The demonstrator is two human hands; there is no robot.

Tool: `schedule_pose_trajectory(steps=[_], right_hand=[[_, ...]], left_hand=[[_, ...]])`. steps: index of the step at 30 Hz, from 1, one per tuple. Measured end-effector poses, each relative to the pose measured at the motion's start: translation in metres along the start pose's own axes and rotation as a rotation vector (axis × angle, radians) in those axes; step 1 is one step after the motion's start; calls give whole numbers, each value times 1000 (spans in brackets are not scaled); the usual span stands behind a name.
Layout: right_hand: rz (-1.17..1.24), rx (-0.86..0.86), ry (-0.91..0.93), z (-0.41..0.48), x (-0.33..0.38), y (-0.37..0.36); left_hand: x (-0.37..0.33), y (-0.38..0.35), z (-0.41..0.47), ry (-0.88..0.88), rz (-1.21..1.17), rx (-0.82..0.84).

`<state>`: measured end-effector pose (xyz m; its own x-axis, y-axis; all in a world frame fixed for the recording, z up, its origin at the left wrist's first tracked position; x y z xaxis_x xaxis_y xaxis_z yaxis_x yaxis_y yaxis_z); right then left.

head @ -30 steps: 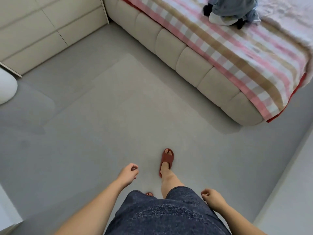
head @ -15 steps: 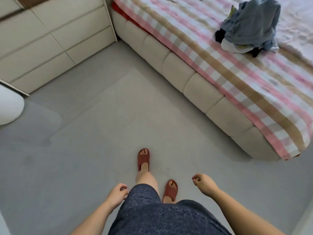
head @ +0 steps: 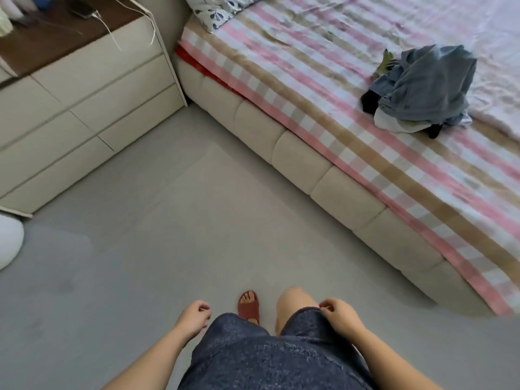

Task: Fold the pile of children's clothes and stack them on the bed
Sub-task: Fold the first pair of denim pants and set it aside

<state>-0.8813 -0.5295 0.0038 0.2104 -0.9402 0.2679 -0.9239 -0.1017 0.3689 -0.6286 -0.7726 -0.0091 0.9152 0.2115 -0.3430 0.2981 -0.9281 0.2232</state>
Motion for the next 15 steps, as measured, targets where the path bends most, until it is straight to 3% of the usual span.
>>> schedule_pose_trajectory(steps=[11, 15], right_hand=[[123, 37, -154, 65, -9, 118], [141, 51, -178, 85, -15, 181]], left_hand=[[-230, 4, 84, -210, 141, 126], [-288, 8, 103, -186, 159, 139]])
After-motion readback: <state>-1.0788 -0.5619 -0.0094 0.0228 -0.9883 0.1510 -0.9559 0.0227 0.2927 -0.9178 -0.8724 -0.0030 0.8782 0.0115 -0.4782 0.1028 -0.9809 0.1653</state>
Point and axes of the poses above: each hand's wrist, its own z-axis towards the middle knuckle, its own y-axis out of the back of the hand, x = y × z, the point moved 4 cm from there along z, towards the middle knuckle, and after that the axes turned 10 degrees about x, right-handed, at the moved point
